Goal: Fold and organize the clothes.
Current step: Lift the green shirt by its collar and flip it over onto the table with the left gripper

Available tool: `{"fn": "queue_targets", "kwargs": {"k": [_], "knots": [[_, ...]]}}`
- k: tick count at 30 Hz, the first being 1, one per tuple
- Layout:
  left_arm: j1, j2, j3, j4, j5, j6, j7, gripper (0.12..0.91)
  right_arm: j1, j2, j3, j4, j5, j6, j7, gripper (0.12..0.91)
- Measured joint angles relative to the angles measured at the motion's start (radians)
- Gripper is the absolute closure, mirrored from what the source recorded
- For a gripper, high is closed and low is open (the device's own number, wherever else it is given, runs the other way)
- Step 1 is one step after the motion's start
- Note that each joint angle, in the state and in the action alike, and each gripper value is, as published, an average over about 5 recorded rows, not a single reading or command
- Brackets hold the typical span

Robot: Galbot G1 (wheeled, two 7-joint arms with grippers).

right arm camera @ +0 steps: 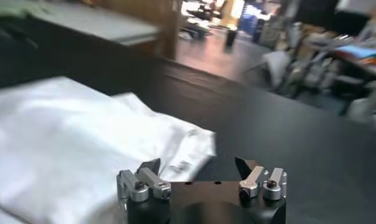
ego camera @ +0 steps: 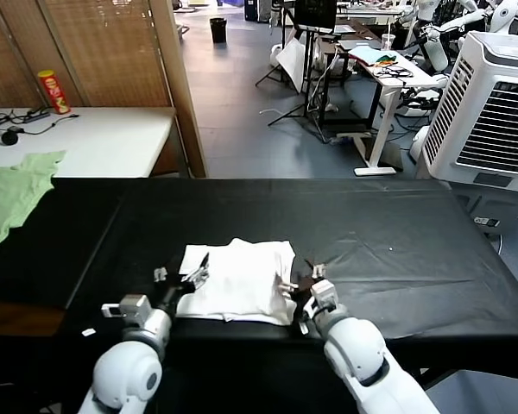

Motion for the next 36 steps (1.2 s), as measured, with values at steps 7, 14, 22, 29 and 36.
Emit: {"fn": "queue_targets", "kwargs": {"k": [7, 14, 22, 29, 36], "knots": [[0.002, 0.000, -0.041, 0.055, -0.074, -0.014, 0.022, 0.232, -0.056, 0.023, 0.044, 0.052, 0.024, 0.029, 0.030, 0.227], [-0.003, -0.007, -0.095, 0.107, -0.309, 0.004, 0.040, 0.232, -0.125, 0.017, 0.117, 0.137, 0.128, 0.100, 0.022, 0.227], [-0.003, -0.015, -0.126, 0.149, -0.484, 0.012, 0.046, 0.232, -0.156, 0.020, 0.152, 0.187, 0.151, 0.115, 0.013, 0.227], [-0.002, -0.022, -0.128, 0.167, -0.532, 0.017, 0.055, 0.342, -0.167, 0.023, 0.163, 0.200, 0.151, 0.116, 0.012, 0.227], [-0.013, -0.025, -0.122, 0.193, -0.557, 0.033, 0.056, 0.700, -0.180, 0.026, 0.176, 0.214, 0.151, 0.116, 0.009, 0.227]]}}
